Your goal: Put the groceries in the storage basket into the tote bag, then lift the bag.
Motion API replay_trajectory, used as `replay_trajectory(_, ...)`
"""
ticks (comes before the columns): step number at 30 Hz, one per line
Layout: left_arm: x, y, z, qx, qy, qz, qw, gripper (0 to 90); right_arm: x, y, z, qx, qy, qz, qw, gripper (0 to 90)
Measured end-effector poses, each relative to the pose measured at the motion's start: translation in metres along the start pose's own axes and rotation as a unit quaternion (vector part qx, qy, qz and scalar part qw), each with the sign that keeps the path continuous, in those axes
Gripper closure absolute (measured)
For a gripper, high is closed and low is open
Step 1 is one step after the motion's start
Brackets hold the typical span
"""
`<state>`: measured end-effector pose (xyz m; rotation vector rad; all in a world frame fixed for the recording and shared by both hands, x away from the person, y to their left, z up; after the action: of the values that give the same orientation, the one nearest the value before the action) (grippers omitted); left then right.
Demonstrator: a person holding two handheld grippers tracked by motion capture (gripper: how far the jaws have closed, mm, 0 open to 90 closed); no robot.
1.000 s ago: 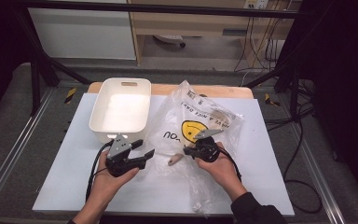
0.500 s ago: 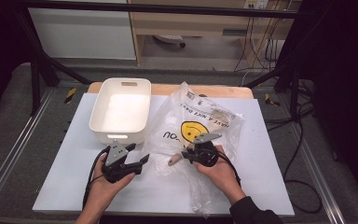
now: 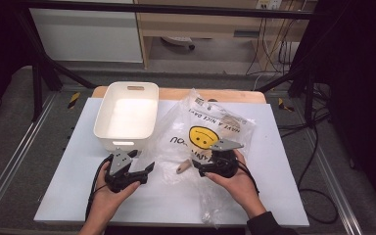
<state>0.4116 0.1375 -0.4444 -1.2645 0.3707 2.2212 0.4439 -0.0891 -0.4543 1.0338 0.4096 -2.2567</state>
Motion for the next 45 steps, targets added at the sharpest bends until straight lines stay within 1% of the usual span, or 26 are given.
replay_trajectory(3, 0.000, -0.001, 0.001, -0.004, 0.001, 0.001, 1.0000, 24.8, 0.000, 0.005, 0.010, 0.012, 0.008, -0.006, 0.9999, 8.2)
replay_trajectory(6, 0.000, -0.002, 0.001, -0.006, 0.001, 0.002, 1.0000, 24.8, 0.003, 0.013, 0.020, 0.024, 0.010, -0.018, 0.9995, 5.2)
replay_trajectory(7, 0.000, -0.002, 0.001, -0.007, 0.000, 0.003, 1.0000, 24.9, 0.005, 0.015, 0.023, 0.026, 0.009, -0.024, 0.9993, 5.0)
replay_trajectory(9, 0.001, -0.002, 0.002, -0.009, -0.001, 0.002, 1.0000, 24.8, 0.010, 0.023, 0.030, 0.035, 0.012, -0.028, 0.9989, 5.3)
replay_trajectory(11, 0.001, -0.002, 0.002, -0.013, 0.000, 0.004, 0.9999, 24.8, 0.017, 0.029, 0.037, 0.045, 0.007, -0.039, 0.9982, 5.4)
replay_trajectory(13, 0.000, -0.003, 0.003, -0.016, 0.000, 0.002, 0.9999, 24.9, 0.026, 0.035, 0.046, 0.058, 0.005, -0.043, 0.9974, 5.9)
replay_trajectory(15, 0.002, -0.005, 0.003, -0.018, -0.001, 0.005, 0.9998, 24.9, 0.035, 0.039, 0.052, 0.066, -0.002, -0.051, 0.9965, 5.8)
replay_trajectory(16, 0.003, -0.005, 0.002, -0.018, -0.003, 0.006, 0.9998, 24.9, 0.041, 0.042, 0.056, 0.071, -0.005, -0.051, 0.9962, 5.9)
replay_trajectory(18, 0.004, -0.007, 0.002, -0.019, -0.005, 0.009, 0.9998, 24.9, 0.052, 0.045, 0.059, 0.074, -0.016, -0.059, 0.9954, 5.8)
replay_trajectory(20, 0.005, -0.008, 0.001, -0.021, -0.005, 0.011, 0.9997, 24.9, 0.061, 0.048, 0.062, 0.074, -0.027, -0.072, 0.9943, 5.9)
replay_trajectory(23, 0.005, -0.010, 0.001, -0.026, -0.004, 0.011, 0.9996, 24.9, 0.072, 0.051, 0.064, 0.073, -0.035, -0.087, 0.9930, 6.3)
replay_trajectory(27, 0.007, -0.011, -0.001, -0.027, -0.008, 0.016, 0.9995, 24.9, 0.085, 0.054, 0.067, 0.067, -0.044, -0.106, 0.9912, 6.1)
replay_trajectory(30, 0.008, -0.011, -0.002, -0.025, -0.010, 0.016, 0.9995, 24.9, 0.093, 0.055, 0.067, 0.063, -0.057, -0.112, 0.9901, 6.1)
replay_trajectory(33, 0.008, -0.011, -0.002, -0.029, -0.010, 0.014, 0.9994, 24.9, 0.098, 0.054, 0.065, 0.060, -0.066, -0.118, 0.9890, 6.8)
replay_trajectory(35, 0.007, -0.011, -0.002, -0.031, -0.008, 0.011, 0.9994, 24.9, 0.099, 0.051, 0.062, 0.055, -0.071, -0.120, 0.9887, 7.8)
replay_trajectory(40, 0.006, -0.014, -0.002, -0.033, -0.008, 0.017, 0.9993, 24.9, 0.106, 0.043, 0.050, 0.047, -0.099, -0.107, 0.9883, 8.3)
replay_trajectory(41, 0.006, -0.015, -0.003, -0.034, -0.008, 0.020, 0.9992, 24.9, 0.106, 0.041, 0.048, 0.044, -0.103, -0.105, 0.9881, 8.7)
replay_trajectory(43, 0.005, -0.015, -0.003, -0.034, -0.009, 0.018, 0.9992, 25.1, 0.107, 0.037, 0.044, 0.041, -0.108, -0.101, 0.9882, 8.6)
replay_trajectory(45, 0.004, -0.015, -0.005, -0.031, -0.008, 0.021, 0.9993, 25.2, 0.108, 0.034, 0.041, 0.036, -0.113, -0.096, 0.9883, 8.3)
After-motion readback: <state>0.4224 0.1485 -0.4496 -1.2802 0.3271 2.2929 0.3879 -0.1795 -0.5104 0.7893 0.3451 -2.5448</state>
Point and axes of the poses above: each handheld gripper's, and its own axes: z roughly backward along the jaws, x roughly out of its underside, y roughly to its right, the point moved 9 cm from there along -z, roughly forward along the jaws, and after that the axes turned 7 degrees about -y, right-handed, at the moved point
